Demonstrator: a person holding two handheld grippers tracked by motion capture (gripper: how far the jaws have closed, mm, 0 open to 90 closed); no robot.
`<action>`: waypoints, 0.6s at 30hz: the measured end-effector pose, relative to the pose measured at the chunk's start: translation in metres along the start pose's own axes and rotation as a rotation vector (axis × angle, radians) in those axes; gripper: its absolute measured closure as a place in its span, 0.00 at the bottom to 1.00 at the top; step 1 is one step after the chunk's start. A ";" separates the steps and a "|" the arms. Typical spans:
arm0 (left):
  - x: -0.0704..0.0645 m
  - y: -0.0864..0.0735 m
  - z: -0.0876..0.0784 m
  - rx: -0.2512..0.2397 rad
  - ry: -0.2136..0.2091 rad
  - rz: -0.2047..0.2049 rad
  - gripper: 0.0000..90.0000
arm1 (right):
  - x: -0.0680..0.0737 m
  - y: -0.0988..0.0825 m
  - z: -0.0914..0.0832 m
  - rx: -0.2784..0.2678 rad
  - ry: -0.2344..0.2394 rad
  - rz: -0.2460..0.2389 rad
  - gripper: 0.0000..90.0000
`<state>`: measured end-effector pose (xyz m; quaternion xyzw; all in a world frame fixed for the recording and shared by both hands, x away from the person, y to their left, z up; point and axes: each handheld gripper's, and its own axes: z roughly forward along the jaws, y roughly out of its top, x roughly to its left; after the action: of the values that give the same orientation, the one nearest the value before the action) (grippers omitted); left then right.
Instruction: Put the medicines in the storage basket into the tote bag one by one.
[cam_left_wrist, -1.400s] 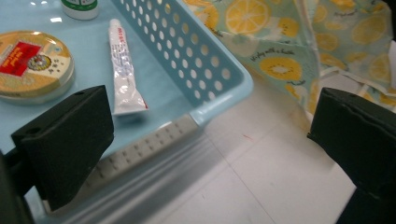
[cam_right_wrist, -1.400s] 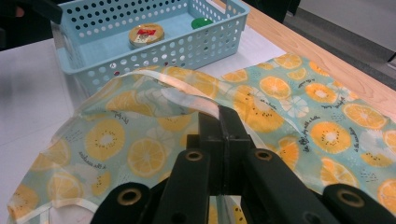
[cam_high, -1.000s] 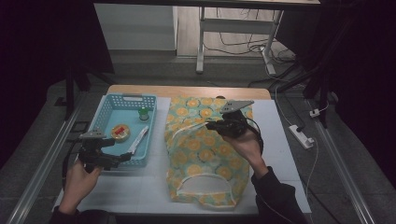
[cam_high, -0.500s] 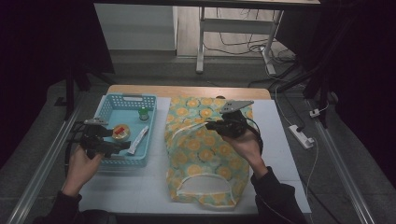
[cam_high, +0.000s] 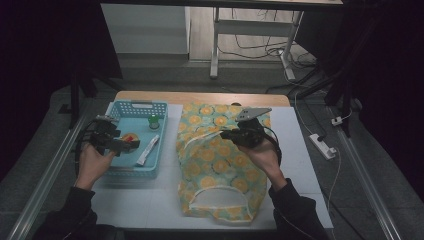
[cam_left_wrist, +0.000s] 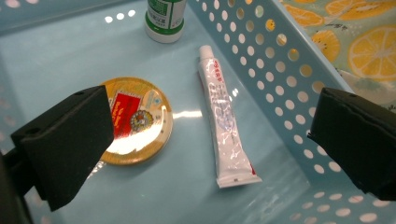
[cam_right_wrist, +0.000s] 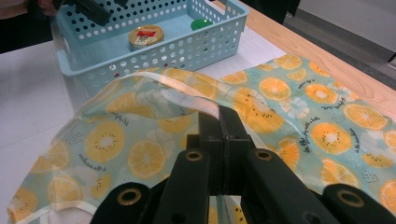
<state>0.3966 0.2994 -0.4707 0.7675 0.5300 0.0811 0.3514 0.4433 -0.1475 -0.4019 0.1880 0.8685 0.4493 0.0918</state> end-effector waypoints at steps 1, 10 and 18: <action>0.002 0.002 0.002 0.001 -0.001 -0.006 0.00 | 0.000 0.000 0.000 0.000 0.001 0.000 1.00; 0.015 0.018 0.021 0.064 0.061 -0.019 0.00 | 0.000 0.000 0.000 0.004 0.000 -0.004 1.00; 0.026 0.024 0.042 0.124 0.061 -0.042 0.00 | -0.001 -0.001 0.000 0.003 0.000 -0.005 1.00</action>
<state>0.4472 0.2985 -0.4931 0.7738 0.5603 0.0639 0.2885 0.4438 -0.1478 -0.4025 0.1859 0.8697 0.4477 0.0927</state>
